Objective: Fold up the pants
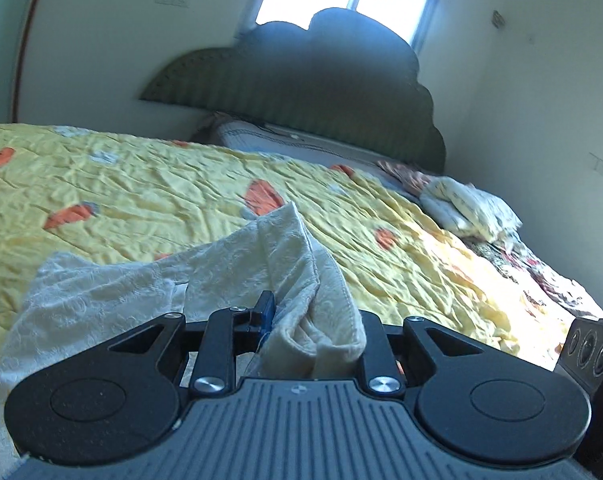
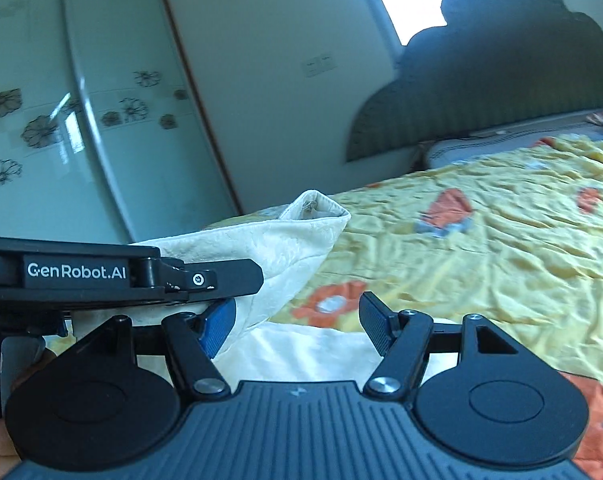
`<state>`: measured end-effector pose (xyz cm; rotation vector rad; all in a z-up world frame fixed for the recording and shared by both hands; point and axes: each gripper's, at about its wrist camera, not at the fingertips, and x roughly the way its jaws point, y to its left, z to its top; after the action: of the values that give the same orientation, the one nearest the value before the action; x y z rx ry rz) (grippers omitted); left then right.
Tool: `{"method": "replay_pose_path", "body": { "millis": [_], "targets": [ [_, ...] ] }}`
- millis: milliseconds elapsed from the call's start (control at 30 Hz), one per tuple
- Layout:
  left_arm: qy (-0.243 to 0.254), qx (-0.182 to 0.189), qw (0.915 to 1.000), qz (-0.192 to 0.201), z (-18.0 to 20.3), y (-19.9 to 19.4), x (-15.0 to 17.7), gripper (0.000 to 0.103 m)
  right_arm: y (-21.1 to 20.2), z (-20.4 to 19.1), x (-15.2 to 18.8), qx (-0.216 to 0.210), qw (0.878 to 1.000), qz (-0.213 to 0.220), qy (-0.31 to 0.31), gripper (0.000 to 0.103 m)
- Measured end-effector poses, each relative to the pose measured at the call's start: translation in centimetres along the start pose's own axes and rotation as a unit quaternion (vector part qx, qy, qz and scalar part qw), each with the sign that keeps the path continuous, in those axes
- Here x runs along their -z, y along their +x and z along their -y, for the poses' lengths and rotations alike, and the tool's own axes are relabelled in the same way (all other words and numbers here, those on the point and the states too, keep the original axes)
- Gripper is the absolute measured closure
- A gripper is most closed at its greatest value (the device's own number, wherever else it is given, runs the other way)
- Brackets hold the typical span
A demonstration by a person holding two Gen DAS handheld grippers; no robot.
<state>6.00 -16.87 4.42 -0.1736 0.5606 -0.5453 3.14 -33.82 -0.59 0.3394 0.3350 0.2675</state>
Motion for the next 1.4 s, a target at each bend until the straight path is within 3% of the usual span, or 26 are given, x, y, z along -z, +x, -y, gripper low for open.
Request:
{"method": "replay_pose_path", "body": {
  "millis": [333,433,600,633,767,867,933,1033,1133,1267,1400],
  "targets": [
    [0.007,0.017,0.9968,-0.078,2.5,5.0,2.9,0.083,-1.0,3.7,2.8,0.088,0.995,-0.055,-0.001,0.035],
    [0.009,0.032,0.9942,-0.103,2.3,6.2,3.7,0.073,-1.5,4.1,3.7,0.107,0.991,-0.074,-0.014,0.034],
    [-0.008,0.059,0.992,-0.111,2.2,5.8,3.5,0.059,-3.5,5.6,4.5,0.144,0.986,-0.082,-0.006,0.033],
    [-0.01,0.064,0.9916,-0.111,2.4,5.6,3.2,0.053,-4.0,5.8,4.5,0.157,0.984,-0.08,-0.005,0.033],
    [-0.042,0.115,0.9878,-0.096,1.7,3.4,1.4,0.046,-6.3,6.0,4.0,0.186,0.982,-0.041,0.014,0.033],
    [-0.052,0.11,0.9903,-0.067,-0.2,1.1,0.1,0.037,-7.9,5.5,3.0,0.155,0.987,0.002,0.041,0.033],
    [-0.04,0.082,0.9946,-0.051,-1.9,-0.7,-0.3,0.034,-8.6,5.0,2.5,0.108,0.992,0.015,0.065,0.033],
    [-0.028,0.024,0.9988,-0.031,-5.2,-3.7,-0.1,0.033,-8.9,4.6,2.5,-0.003,0.993,0.004,0.12,0.033],
    [-0.034,-0.018,0.999,-0.024,-9.1,-6.7,1.0,0.033,-8.3,3.9,3.2,-0.068,0.985,-0.029,0.157,0.033],
    [-0.019,-0.058,0.9979,-0.023,-12.6,-10.7,2.9,0.033,-7.7,3.0,4.3,-0.098,0.977,-0.069,0.177,0.033],
    [0.029,-0.073,0.9964,-0.033,-13.9,-12.7,4.8,0.031,-6.9,2.2,5.4,-0.052,0.981,-0.099,0.158,0.033]
  ]
}}
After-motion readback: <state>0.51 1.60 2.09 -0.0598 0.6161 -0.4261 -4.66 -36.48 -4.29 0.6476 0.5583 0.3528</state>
